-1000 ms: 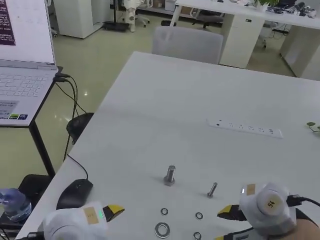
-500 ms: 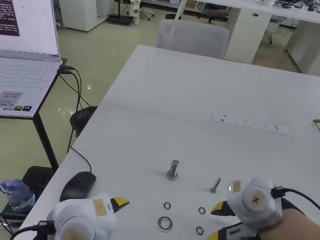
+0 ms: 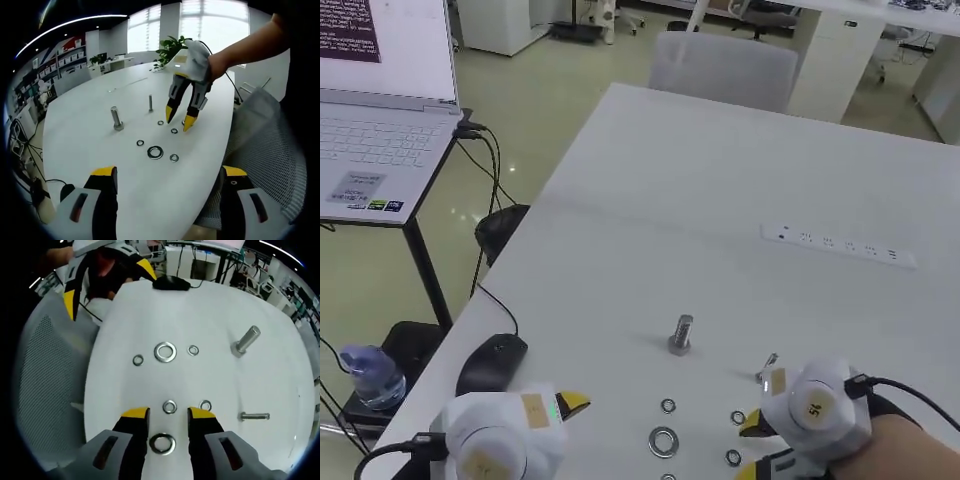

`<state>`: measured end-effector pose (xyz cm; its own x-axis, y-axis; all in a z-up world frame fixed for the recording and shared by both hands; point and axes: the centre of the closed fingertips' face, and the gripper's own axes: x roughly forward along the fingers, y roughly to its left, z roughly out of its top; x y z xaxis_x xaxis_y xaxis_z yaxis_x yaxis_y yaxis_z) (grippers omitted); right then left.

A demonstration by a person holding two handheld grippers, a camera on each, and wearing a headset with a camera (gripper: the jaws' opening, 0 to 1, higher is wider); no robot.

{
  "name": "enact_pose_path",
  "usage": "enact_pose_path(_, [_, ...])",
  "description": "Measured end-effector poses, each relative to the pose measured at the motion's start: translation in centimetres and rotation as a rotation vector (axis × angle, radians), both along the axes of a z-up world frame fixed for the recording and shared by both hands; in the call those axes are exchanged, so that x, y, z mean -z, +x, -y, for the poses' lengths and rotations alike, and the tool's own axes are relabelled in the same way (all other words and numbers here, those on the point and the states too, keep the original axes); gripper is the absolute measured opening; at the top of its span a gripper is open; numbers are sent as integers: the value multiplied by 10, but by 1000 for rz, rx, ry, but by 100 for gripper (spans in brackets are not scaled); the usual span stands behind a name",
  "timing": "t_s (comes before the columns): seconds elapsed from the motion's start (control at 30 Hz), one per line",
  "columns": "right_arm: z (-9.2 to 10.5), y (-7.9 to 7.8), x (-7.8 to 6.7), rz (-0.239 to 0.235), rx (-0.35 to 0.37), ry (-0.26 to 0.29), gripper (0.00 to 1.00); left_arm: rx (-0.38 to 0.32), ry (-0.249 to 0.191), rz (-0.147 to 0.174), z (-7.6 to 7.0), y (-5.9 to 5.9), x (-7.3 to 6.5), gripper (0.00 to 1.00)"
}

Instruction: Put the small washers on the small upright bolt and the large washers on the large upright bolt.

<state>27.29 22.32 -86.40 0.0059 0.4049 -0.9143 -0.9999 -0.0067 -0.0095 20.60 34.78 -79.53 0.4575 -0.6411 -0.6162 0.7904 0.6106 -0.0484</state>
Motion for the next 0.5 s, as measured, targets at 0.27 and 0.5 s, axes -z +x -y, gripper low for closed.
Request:
enact_pose_path(0.27, [-2, 2, 3, -3, -22, -20, 28, -2, -2, 3, 2, 1, -2, 83])
enact_pose_path(0.5, [1, 0, 9, -7, -39, -48, 26, -8, -8, 7, 2, 2, -4, 82])
